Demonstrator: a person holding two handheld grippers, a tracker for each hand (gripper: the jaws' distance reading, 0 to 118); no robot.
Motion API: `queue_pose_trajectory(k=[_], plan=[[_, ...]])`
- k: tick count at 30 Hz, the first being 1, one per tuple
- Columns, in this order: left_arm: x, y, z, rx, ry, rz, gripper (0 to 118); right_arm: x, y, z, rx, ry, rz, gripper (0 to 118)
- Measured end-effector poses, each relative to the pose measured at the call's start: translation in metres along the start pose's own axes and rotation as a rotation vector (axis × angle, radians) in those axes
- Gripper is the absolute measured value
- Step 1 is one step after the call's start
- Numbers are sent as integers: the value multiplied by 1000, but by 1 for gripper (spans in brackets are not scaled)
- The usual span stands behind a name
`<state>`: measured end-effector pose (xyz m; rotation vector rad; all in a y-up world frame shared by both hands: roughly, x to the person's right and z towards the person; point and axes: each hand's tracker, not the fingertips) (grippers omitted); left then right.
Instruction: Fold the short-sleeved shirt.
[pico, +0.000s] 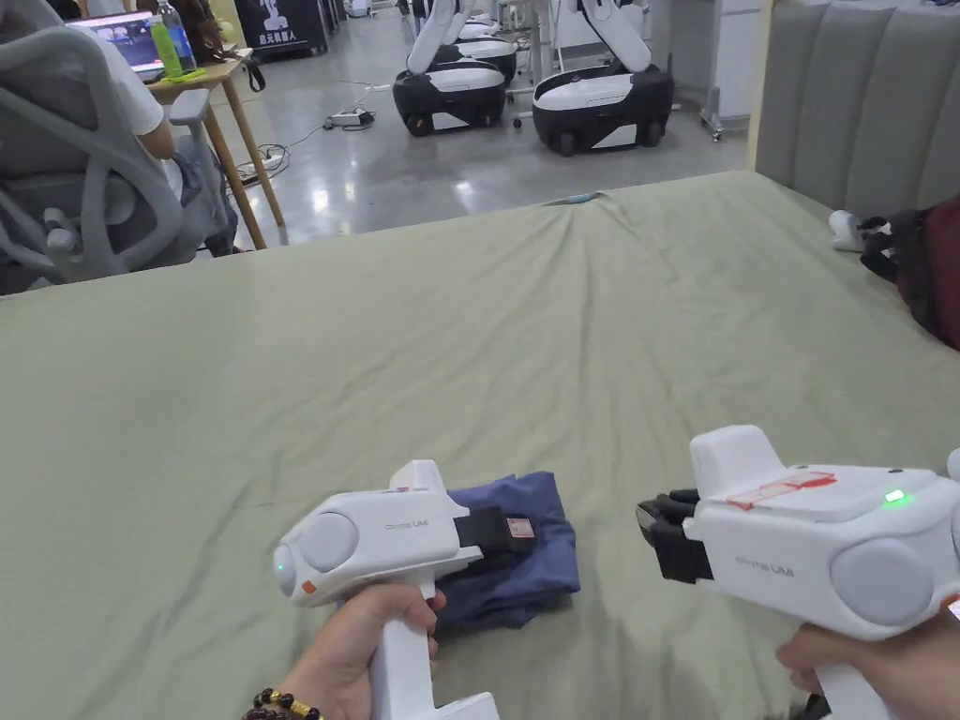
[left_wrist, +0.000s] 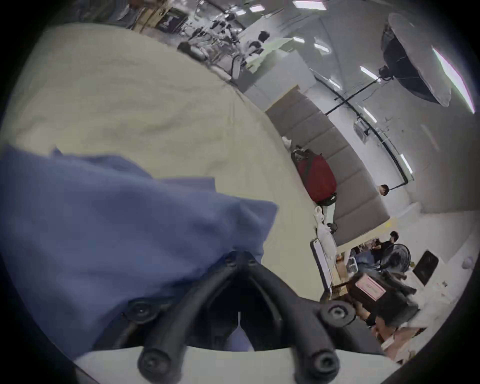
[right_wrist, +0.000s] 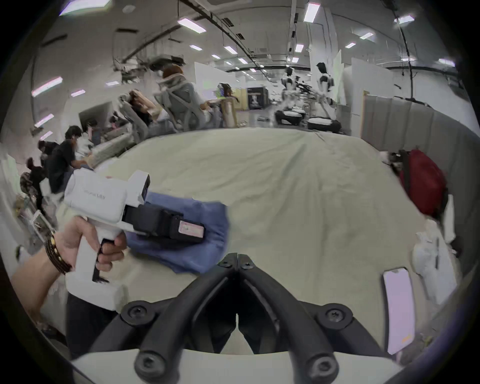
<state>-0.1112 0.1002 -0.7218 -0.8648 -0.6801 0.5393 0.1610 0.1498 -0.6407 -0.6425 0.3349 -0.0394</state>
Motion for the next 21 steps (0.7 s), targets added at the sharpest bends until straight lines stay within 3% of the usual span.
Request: queue_pose_trajectory(k=[5, 9, 11, 12, 13, 15, 17, 21], plan=[[-39, 35, 75, 198, -26, 53, 0, -28, 25, -65, -28, 165, -58, 0], [-61, 25, 119, 251, 36, 99, 0, -36, 15, -112, -109, 170, -44, 0], [-76, 20, 128, 260, 93, 127, 0, -32, 8, -138, -163, 119, -58, 0], [-83, 17, 130, 263, 100, 141, 16, -28, 5, -147, -179, 110, -66, 0], [-91, 14, 129, 260, 97, 148, 44, -25, 1, -155, -181, 133, -66, 0], [-102, 10, 124, 254, 91, 164, 118, -21, 2, -153, -176, 155, -80, 0], [-111, 2, 115, 240, 112, 172, 110, -19, 7, -149, -188, 168, -83, 0], [-109, 3, 81, 165, 108, 201, 109, -14, 5, -147, -190, 189, -117, 0]])
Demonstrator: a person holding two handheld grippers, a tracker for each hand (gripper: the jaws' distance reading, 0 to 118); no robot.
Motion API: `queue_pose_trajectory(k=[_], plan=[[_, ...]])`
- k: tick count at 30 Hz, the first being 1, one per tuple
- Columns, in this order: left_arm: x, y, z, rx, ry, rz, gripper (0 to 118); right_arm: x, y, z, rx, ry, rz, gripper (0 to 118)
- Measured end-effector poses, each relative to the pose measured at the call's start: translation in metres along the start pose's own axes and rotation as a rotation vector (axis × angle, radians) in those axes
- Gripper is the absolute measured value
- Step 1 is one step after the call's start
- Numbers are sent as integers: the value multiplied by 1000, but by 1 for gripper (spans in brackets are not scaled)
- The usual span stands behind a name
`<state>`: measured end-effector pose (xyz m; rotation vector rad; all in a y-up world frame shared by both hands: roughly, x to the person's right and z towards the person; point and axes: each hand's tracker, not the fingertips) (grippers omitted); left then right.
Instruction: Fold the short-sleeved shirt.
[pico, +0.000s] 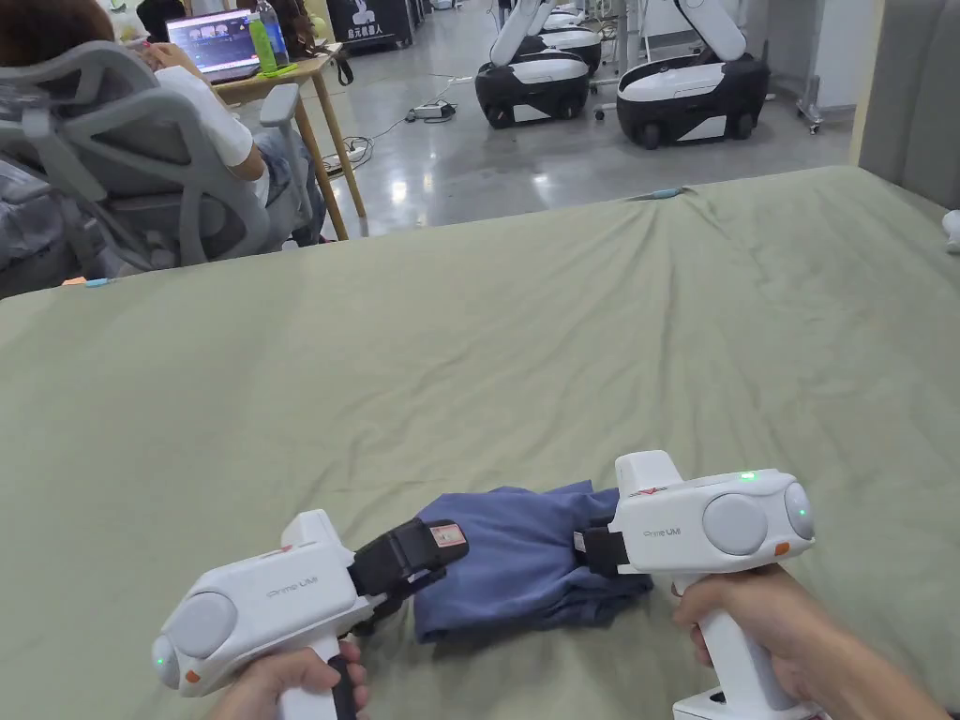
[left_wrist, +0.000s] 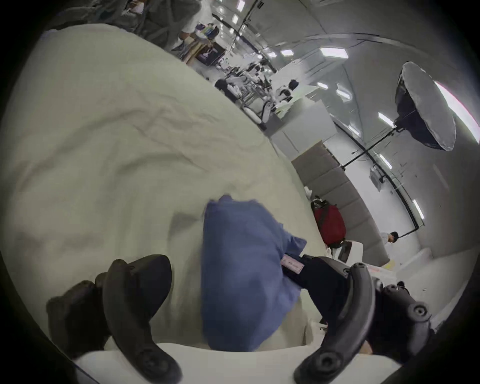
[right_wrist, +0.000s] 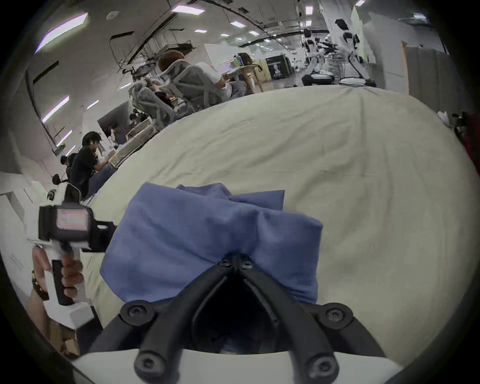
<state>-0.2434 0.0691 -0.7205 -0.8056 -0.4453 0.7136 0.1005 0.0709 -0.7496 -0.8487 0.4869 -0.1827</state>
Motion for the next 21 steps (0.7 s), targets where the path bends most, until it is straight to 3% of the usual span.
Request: queue_pose_trajectory(k=[2, 3, 4, 6, 10, 13, 17, 21], plan=[[4, -5, -19, -54, -22, 3, 97, -1, -2, 1, 3, 5, -12, 0], [7, -8, -27, -65, -46, -8, 66, 0, -3, 1, 5, 8, -14, 0], [8, -9, -32, -55, -12, -24, 42, -1, -3, 2, 8, 3, -12, 0], [9, -9, -35, -42, 2, -66, 31, 2, -4, 2, 14, 3, -20, 0], [1, 0, -23, -65, -57, -36, 28, -4, -3, 4, 17, -6, -10, 0], [-13, 16, -13, -73, -83, -36, 27, -22, 0, 7, 47, -48, 75, 0], [-32, 40, 28, -62, -70, -95, 27, -64, 14, 5, 134, -35, 168, 0], [-96, 82, 90, -32, -20, -107, 27, -125, 35, -14, 190, -25, 255, 0]])
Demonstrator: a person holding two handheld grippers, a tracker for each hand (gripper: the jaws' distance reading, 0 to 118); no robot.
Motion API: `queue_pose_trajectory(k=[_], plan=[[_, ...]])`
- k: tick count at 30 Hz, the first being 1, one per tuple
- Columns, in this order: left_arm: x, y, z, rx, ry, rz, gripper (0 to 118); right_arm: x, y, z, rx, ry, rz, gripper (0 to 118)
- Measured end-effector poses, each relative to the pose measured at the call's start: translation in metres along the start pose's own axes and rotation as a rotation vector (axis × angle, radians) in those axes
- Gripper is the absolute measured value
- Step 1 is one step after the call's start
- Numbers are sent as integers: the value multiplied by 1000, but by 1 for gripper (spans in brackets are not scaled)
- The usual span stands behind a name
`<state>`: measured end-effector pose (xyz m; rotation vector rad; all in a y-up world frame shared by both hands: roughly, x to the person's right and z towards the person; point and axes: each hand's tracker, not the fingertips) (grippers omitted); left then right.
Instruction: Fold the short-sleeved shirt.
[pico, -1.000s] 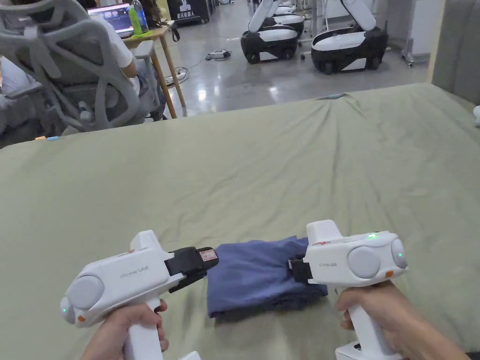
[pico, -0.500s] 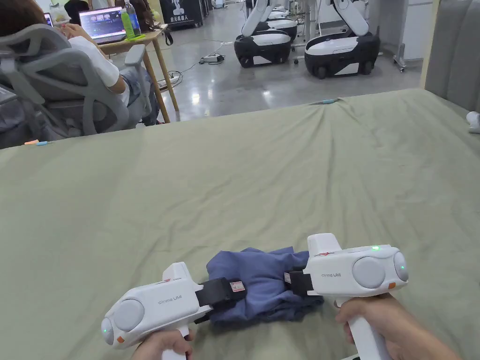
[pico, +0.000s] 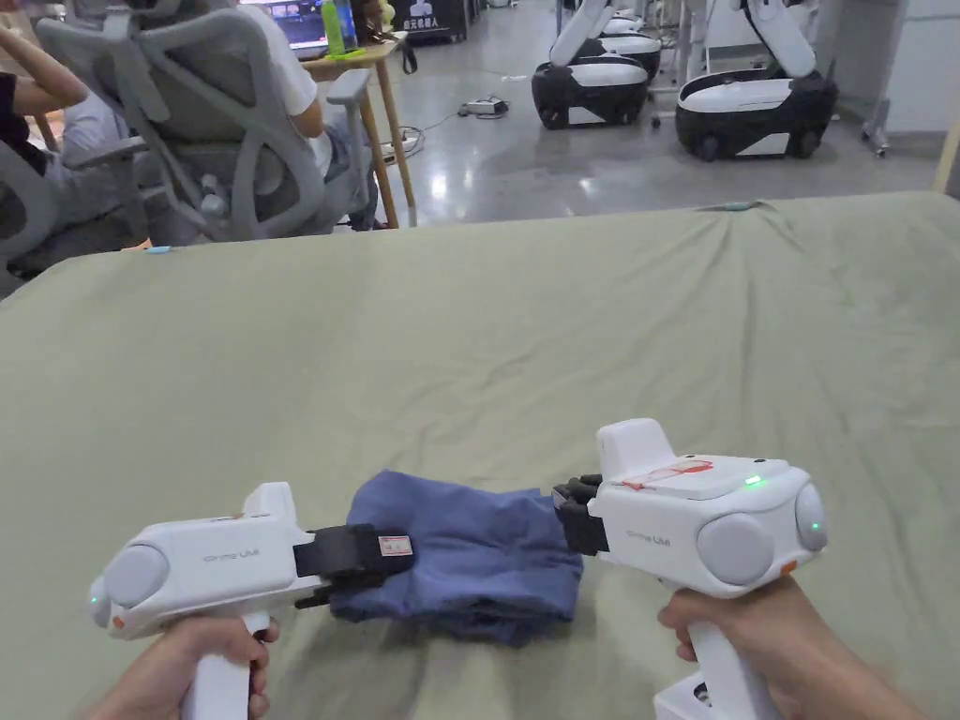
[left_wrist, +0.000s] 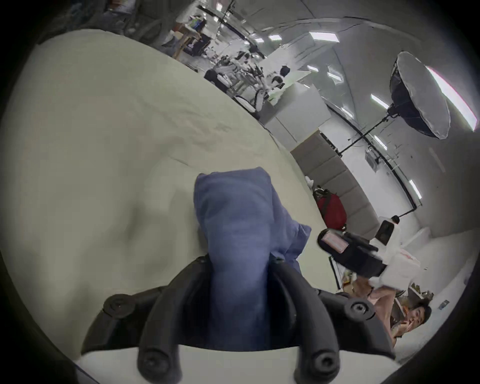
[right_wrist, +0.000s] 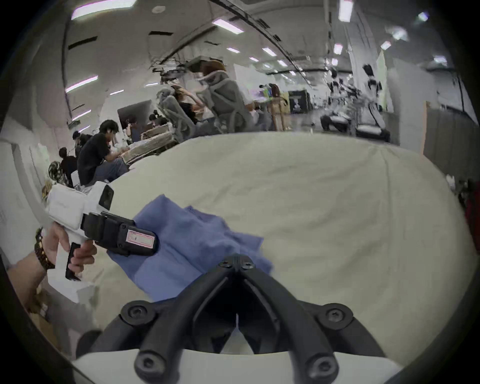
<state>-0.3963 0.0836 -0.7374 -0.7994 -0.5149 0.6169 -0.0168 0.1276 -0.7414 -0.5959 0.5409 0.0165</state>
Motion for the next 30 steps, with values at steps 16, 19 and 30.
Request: queue_pose_trajectory(k=[16, 19, 30], plan=[[-244, 65, 226, 117, 117, 97, 27, -186, 15, -154, 18, 239, 153, 0], [-236, 68, 225, 126, 142, 85, 48, -187, 20, -154, 13, 229, 154, 0], [-132, 78, 261, 522, 443, -93, 64, -129, 57, -66, 102, 122, 162, 0]])
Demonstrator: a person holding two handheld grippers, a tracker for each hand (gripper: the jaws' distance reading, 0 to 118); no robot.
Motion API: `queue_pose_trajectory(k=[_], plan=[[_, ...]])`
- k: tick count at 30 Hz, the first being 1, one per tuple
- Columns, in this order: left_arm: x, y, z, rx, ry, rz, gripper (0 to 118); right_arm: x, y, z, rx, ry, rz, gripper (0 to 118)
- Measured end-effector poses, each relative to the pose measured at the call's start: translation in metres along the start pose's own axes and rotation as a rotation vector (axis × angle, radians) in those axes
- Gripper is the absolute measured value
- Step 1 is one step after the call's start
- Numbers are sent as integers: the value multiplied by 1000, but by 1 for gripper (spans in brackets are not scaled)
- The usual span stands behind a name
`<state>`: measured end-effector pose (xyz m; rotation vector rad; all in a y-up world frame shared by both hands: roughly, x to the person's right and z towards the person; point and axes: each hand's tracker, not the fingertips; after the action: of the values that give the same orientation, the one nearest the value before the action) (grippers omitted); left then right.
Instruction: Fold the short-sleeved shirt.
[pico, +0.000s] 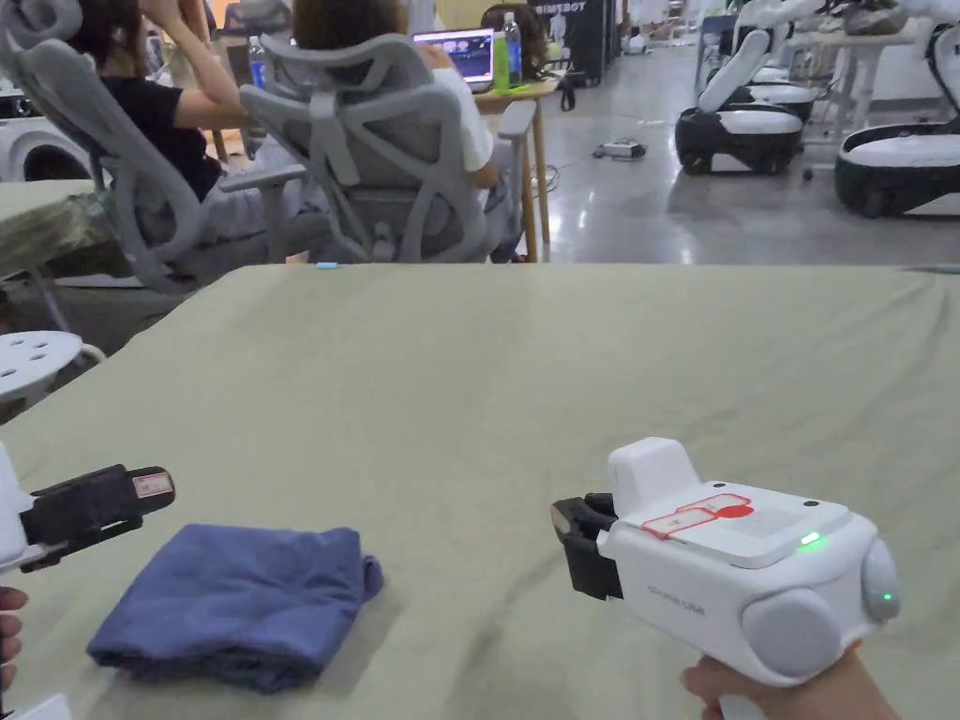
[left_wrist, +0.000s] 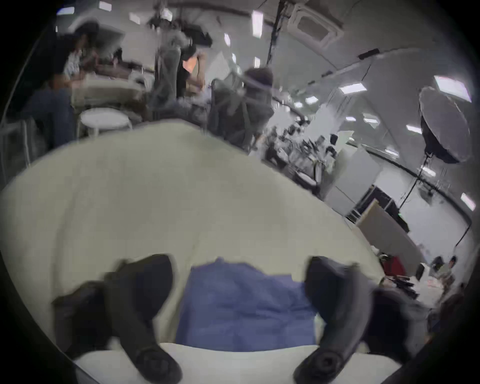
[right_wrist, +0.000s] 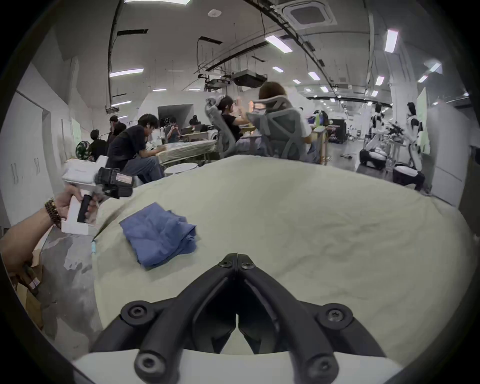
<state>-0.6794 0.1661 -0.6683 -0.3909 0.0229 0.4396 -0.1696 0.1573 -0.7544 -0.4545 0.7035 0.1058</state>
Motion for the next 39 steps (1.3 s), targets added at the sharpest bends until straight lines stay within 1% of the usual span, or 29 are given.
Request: queue_pose_trajectory(k=[1, 2, 3, 4, 6, 7, 9, 11, 13, 14, 15, 17, 19, 20, 22, 25, 28, 29, 31, 32, 35, 38, 39], plan=[[22, 0, 3, 63, -24, -6, 36, 13, 6, 16, 9, -25, 4, 0], [47, 0, 5, 88, -51, -9, 19, 29, 11, 31, 31, -60, 6, 0], [71, 0, 6, 92, -75, -30, 13, 42, 15, 46, 50, -91, 3, 0], [104, -4, 8, 124, -90, -52, 13, 57, 21, 67, 71, -129, -5, 0], [170, -17, 8, 168, -144, -116, 0, 82, 29, 110, 112, -193, -39, 0], [206, -25, 7, 177, -160, -138, 0, 95, 31, 134, 145, -228, -61, 0], [276, -48, 6, 221, -162, -171, 0, 119, 31, 174, 180, -280, -81, 0], [337, -74, 4, 245, -176, -248, 0, 140, 28, 211, 203, -338, -90, 0], [398, -103, -2, 254, -147, -306, 0, 163, 20, 246, 213, -395, -86, 0], [425, -112, -7, 223, -117, -321, 0, 172, 15, 260, 222, -442, -78, 0], [446, -122, -10, 233, -102, -323, 0, 180, 11, 270, 231, -485, -62, 0], [482, -134, -13, 233, -133, -322, 0, 197, 1, 286, 244, -553, -65, 0], [518, -147, -17, 252, -114, -381, 0, 209, -7, 300, 240, -585, -96, 0], [531, -154, -19, 281, -90, -407, 0, 213, -11, 304, 247, -585, -99, 0], [547, -163, -29, 345, -53, -440, 0, 223, -23, 306, 286, -597, -95, 0], [559, -171, -26, 335, -77, -409, 0, 228, -35, 305, 331, -627, -76, 0], [560, -186, -24, 338, -52, -441, 0, 219, -41, 311, 378, -635, -82, 0], [558, -192, -16, 369, -56, -458, 0, 216, -45, 313, 403, -638, -75, 0], [550, -209, -5, 406, -70, -480, 0, 208, -54, 314, 402, -639, -33, 0], [546, -214, -1, 398, -83, -496, 0, 205, -59, 314, 395, -643, -28, 0], [531, -242, 17, 390, -69, -518, 0, 197, -81, 311, 383, -663, -79, 0], [514, -260, 23, 368, -56, -493, 0, 188, -100, 310, 375, -662, -58, 0], [510, -265, 22, 364, -34, -495, 0, 186, -103, 309, 365, -678, -47, 0]])
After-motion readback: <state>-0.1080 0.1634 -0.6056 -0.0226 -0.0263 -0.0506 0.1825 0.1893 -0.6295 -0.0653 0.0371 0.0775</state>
